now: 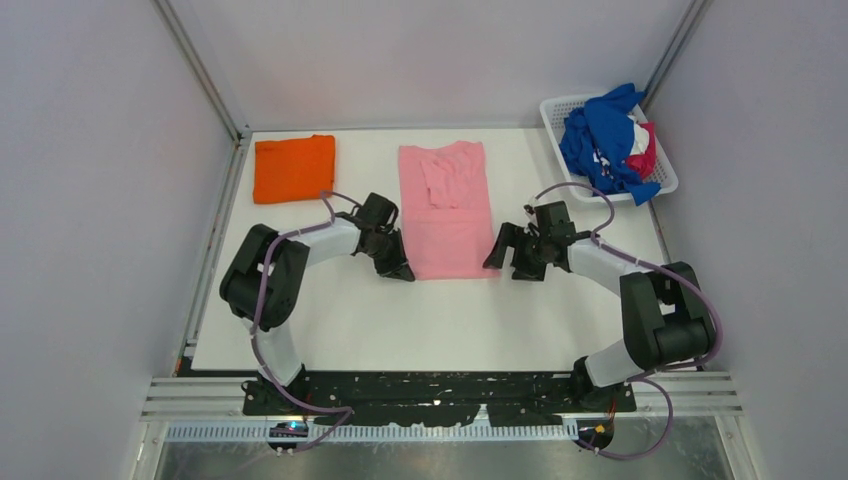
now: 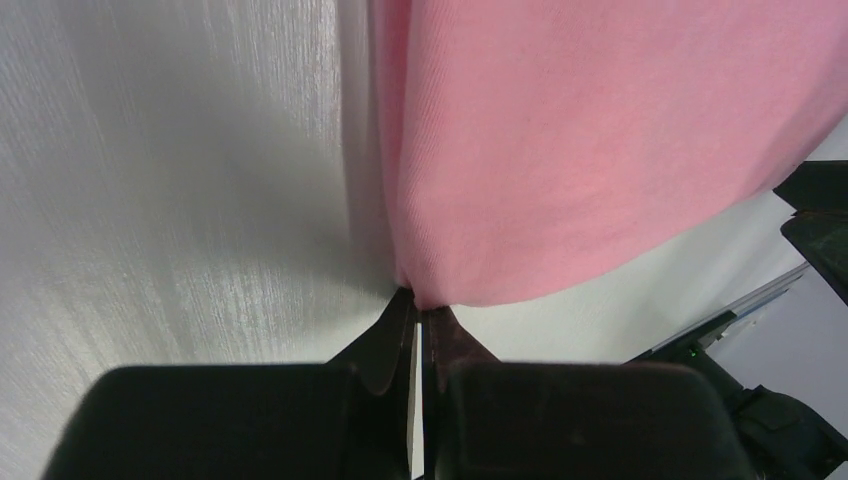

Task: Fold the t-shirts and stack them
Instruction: Grab one side of the 2/3 rectangular tshirt with both arms

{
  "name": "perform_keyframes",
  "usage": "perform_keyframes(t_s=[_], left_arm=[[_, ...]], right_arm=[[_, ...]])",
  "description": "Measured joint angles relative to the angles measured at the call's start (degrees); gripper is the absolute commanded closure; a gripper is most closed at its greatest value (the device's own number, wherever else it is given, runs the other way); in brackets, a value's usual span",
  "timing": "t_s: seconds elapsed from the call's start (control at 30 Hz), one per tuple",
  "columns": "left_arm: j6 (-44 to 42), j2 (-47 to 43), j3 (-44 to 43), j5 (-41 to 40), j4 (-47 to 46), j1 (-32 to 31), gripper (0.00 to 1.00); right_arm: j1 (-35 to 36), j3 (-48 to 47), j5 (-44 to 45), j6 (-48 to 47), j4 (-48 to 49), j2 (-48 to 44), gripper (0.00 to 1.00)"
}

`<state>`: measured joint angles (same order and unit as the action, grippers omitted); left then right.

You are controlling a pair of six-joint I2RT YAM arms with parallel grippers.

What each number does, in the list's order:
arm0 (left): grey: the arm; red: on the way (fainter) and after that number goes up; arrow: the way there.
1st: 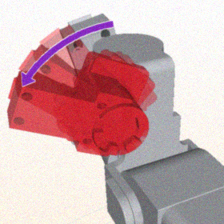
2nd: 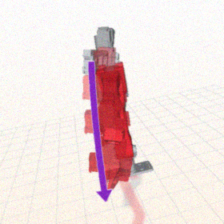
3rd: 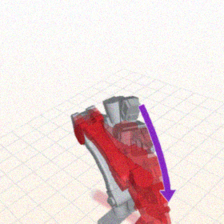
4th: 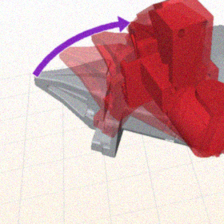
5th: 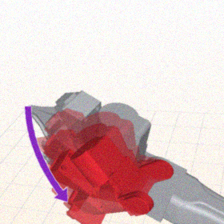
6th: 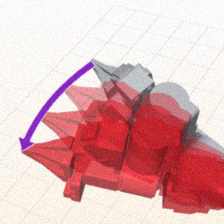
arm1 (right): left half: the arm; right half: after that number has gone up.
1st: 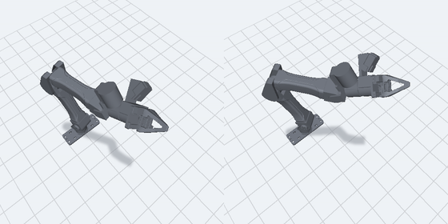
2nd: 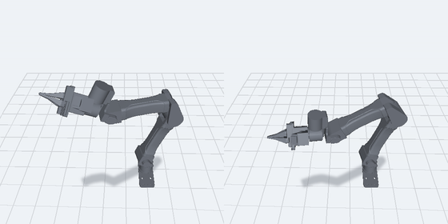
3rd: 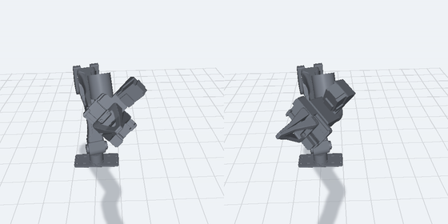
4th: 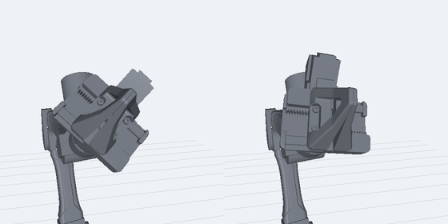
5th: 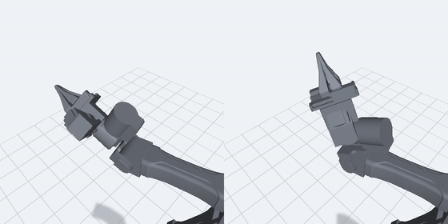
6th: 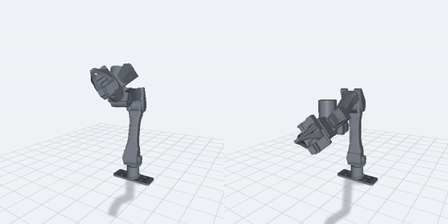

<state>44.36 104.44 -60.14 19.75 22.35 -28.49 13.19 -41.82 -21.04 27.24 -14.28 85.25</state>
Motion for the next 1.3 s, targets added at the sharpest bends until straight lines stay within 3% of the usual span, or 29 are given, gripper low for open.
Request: perform_keyframes(t_s=[0.23, 0.33, 0.47, 0.53, 0.6, 0.9, 1.3], left_arm=[[-0.44, 0.24, -0.28, -0.20, -0.28, 0.00, 1.00], [-0.83, 0.24, -0.26, -0.20, -0.37, 0.00, 1.00], [-1.07, 0.24, -0.15, -0.17, -0.61, 0.00, 1.00], [-1.11, 0.22, -0.11, -0.17, -0.74, 0.00, 1.00], [-1.16, 0.04, 0.20, -0.13, -1.16, 0.00, 1.00], [-2.95, -7.82, 10.03, -0.57, -4.15, -0.68, 1.00], [-0.33, -30.25, 28.55, -3.43, 3.50, -10.14, 1.00]], right_arm=[[1.51, -1.29, 0.46, -0.20, 1.77, 2.91, 0.46], [2.21, -1.38, 1.14, -0.15, 2.23, 3.78, 0.53], [2.47, -1.64, 2.19, -0.15, 2.71, 4.79, 0.73], [2.47, -1.79, 2.47, -0.22, 2.93, 5.31, 0.89], [2.56, -1.79, 2.78, -0.42, 2.89, 5.57, 0.94], [4.90, 0.57, 1.42, -1.79, 0.52, 3.04, 0.95], [18.75, 9.51, -3.48, -0.59, -14.93, -17.25, 0.95]])
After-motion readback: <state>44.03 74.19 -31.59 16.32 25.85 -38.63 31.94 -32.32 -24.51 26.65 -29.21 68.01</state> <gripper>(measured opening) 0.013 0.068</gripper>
